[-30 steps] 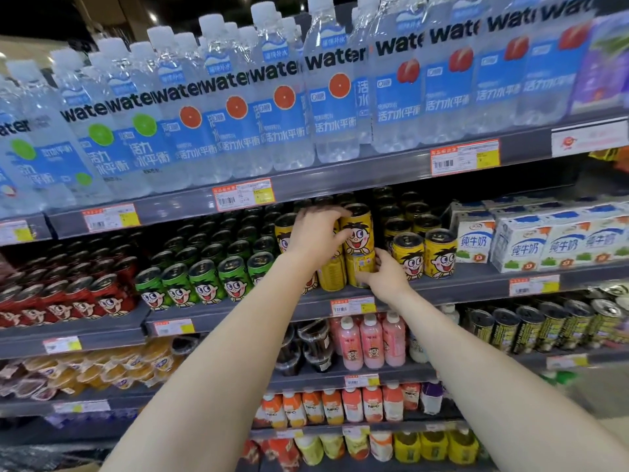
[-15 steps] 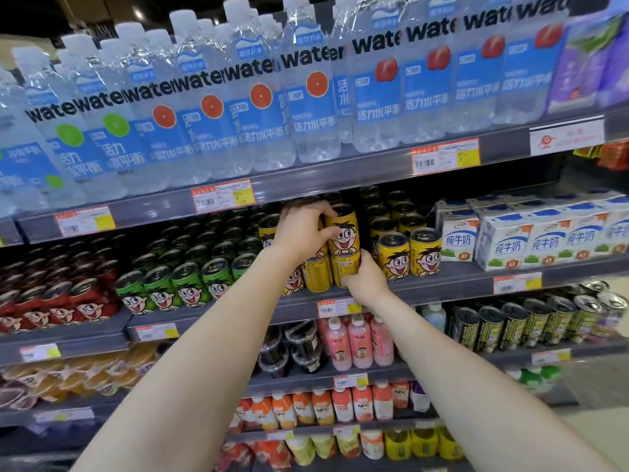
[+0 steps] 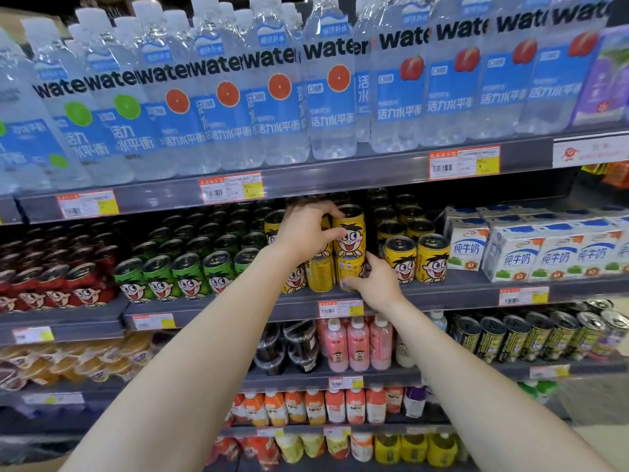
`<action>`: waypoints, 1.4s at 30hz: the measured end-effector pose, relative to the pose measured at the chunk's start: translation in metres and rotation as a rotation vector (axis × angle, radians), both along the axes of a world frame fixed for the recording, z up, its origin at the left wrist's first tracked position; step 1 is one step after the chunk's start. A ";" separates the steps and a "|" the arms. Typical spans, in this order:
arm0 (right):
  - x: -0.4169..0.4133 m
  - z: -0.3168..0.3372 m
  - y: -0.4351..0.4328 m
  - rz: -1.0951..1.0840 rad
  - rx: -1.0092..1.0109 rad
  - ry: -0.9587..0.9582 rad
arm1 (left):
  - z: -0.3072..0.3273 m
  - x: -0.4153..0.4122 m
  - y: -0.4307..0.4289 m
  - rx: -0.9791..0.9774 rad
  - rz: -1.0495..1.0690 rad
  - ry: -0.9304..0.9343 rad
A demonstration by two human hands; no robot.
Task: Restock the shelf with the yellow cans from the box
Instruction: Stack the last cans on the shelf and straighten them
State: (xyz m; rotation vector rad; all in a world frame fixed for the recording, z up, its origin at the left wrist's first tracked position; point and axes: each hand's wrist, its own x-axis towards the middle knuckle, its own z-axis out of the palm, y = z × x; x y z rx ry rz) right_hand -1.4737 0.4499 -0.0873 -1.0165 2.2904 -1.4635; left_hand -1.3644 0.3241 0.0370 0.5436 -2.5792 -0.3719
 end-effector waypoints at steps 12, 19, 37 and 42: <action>0.008 -0.003 -0.011 -0.157 0.014 0.018 | -0.002 -0.002 -0.008 -0.009 0.010 -0.018; 0.005 -0.006 -0.006 -0.064 0.006 -0.021 | -0.005 -0.004 -0.013 0.021 0.014 -0.015; 0.016 -0.004 -0.011 -0.206 -0.003 -0.026 | -0.001 -0.003 -0.007 0.056 0.012 -0.019; 0.020 -0.008 -0.012 -0.209 0.009 0.006 | 0.006 0.002 -0.009 0.072 -0.007 -0.074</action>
